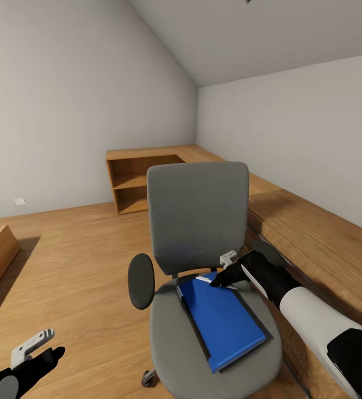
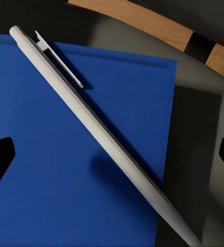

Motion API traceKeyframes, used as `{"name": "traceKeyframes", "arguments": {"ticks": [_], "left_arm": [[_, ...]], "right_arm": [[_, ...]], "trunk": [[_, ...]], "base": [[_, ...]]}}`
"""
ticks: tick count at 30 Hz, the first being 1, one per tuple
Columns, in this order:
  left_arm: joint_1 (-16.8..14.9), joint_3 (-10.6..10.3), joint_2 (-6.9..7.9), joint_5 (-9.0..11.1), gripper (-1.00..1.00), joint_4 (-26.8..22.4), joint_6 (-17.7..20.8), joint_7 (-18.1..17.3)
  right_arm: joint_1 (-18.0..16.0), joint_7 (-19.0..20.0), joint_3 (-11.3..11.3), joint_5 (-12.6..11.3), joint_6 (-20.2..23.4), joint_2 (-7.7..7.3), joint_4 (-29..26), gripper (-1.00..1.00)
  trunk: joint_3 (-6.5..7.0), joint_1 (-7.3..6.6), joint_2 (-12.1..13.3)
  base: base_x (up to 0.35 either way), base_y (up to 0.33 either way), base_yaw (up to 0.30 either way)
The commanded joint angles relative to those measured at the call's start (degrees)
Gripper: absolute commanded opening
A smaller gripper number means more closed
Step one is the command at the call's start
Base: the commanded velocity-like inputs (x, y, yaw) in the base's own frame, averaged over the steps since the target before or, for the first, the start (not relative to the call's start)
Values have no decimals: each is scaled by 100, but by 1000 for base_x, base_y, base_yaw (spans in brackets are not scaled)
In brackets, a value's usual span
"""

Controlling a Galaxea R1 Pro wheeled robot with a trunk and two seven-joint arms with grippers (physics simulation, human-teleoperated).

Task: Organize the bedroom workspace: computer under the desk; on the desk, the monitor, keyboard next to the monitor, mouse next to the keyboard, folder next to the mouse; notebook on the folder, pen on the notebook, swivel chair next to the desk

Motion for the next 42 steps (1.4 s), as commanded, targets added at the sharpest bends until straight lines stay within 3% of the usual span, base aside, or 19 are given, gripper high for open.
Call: {"name": "traceKeyframes", "arguments": {"ticks": [1, 11, 30, 42], "left_arm": [[-4, 2, 1, 61, 100, -6, 22, 49], [-4, 2, -1, 61, 100, -6, 25, 49], [-4, 6, 0, 60, 100, -6, 9, 49], [-4, 23, 1, 61, 100, -6, 12, 49]], "right_arm": [[-6, -24, 35, -59, 29, -8, -10, 100], [-6, -28, 29, -59, 36, -7, -8, 100], [-6, -28, 35, -50, 35, -7, 6, 100], [-6, -28, 35, -50, 33, -7, 15, 100]], "trunk": [[-6, -1, -3], [-42, 43, -83], [-221, 263, -484], [-221, 263, -484]], "base": [[0, 0, 0], [0, 0, 0], [0, 0, 0], [0, 0, 0]]}}
